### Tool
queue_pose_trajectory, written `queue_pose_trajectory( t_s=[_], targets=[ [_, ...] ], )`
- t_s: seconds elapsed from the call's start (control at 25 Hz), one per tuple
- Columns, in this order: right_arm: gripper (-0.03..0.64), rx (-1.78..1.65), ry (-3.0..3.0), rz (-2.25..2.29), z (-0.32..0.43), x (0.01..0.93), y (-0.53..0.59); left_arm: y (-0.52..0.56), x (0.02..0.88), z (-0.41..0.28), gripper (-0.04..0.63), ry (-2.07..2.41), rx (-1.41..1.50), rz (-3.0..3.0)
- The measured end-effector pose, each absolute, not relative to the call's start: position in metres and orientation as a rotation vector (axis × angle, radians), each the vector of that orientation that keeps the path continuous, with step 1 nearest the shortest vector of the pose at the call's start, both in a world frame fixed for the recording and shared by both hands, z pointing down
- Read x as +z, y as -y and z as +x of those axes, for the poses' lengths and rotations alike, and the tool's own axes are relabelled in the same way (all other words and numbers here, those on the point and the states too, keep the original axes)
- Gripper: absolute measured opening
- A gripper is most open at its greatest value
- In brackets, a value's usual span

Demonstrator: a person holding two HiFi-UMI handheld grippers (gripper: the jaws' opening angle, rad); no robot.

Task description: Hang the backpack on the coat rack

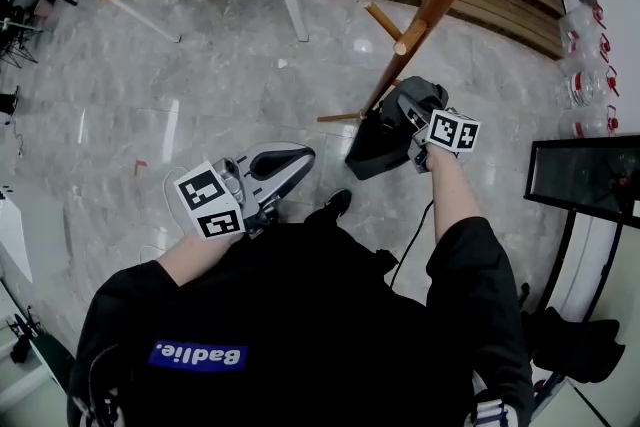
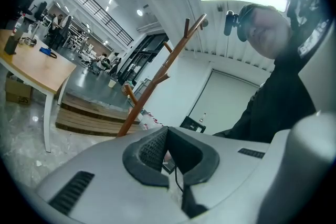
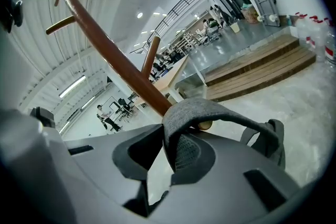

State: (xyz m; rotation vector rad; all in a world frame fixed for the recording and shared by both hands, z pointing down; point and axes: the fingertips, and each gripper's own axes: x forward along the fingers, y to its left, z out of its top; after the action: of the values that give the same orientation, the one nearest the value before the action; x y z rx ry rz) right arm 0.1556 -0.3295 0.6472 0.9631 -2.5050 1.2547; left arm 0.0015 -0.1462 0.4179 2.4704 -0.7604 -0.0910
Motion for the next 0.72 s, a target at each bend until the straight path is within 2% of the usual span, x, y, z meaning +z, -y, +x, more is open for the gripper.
queue_pose_trajectory(
  t_s=[0.2, 0.32, 0.4, 0.48, 0.72],
  targets=[
    [0.041, 1.25, 2.494, 0.992, 0.156, 0.66, 0.331, 0.141, 0.423, 0.001, -0.008, 0.767, -0.107, 2.444],
    [0.115, 1.265, 2.503, 1.009, 0.155, 0.661, 0.332, 0.139, 0.423, 0.003, -0.008, 0.761, -0.117, 2.443],
    [0.124, 1.29, 2.499, 1.029, 0.156, 0.663, 0.332, 0.136, 0.424, 0.004, -0.008, 0.755, -0.115, 2.446],
    [0.175, 1.324, 2.472, 1.053, 0.159, 0.67, 0.33, 0.134, 0.424, 0.005, -0.008, 0.751, -0.111, 2.448],
    [0.195, 1.254, 2.398, 1.181, 0.174, 0.685, 0.322, 0.128, 0.422, -0.003, -0.008, 0.719, -0.115, 2.467]
  ],
)
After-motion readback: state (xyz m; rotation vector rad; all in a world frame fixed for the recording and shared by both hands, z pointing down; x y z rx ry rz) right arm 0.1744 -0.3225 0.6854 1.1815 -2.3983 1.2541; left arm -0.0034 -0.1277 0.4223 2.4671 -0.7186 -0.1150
